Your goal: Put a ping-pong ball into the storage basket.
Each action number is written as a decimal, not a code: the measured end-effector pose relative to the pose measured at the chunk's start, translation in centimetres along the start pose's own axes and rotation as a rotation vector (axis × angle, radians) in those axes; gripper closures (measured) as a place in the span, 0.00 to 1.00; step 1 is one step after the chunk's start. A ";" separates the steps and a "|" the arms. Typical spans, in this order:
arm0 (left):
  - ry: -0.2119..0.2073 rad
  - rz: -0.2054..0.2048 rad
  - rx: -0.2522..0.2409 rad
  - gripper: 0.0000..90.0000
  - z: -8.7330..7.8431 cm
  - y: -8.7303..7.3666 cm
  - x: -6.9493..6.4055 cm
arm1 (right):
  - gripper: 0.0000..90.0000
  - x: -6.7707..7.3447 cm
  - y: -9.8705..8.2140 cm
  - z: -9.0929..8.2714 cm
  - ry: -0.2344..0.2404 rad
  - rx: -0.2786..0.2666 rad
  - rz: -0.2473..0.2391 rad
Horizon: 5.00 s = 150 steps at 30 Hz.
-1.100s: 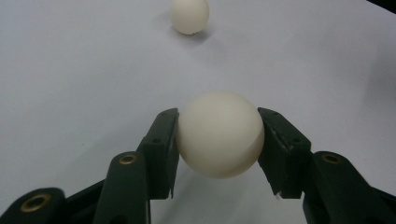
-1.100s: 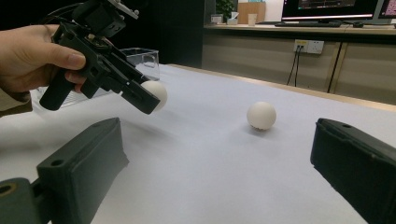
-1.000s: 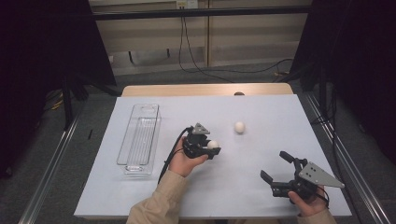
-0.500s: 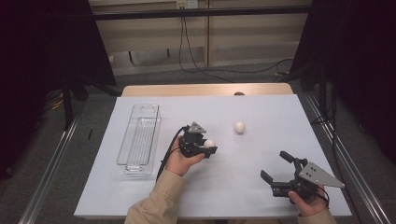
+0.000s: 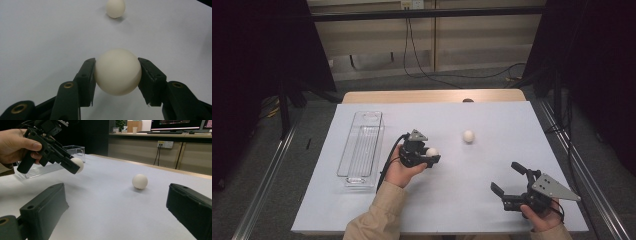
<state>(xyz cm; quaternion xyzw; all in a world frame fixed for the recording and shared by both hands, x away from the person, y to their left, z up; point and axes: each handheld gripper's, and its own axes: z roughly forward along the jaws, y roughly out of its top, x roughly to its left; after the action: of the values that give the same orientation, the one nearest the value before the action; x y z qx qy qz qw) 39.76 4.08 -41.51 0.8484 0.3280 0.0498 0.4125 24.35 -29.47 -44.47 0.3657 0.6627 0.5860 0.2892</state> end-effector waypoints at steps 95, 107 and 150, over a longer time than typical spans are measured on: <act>0.061 -0.096 -0.029 0.57 -4.2 -0.2 3.0 | 0.02 0.0 0.0 0.0 0.004 0.006 -0.002; 0.071 -0.097 -0.036 0.57 -4.7 -0.4 3.4 | 0.02 0.0 0.0 0.0 0.000 0.002 0.004; 0.133 -0.146 -0.066 0.57 -7.3 -0.7 5.2 | 0.02 0.0 0.0 0.0 0.004 0.003 0.002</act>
<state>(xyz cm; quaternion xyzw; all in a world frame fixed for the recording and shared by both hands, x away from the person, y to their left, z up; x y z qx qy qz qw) 40.87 12.37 -38.18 0.8029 0.4139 0.0868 0.4202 24.32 -29.46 -44.44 0.3658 0.6637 0.5859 0.2869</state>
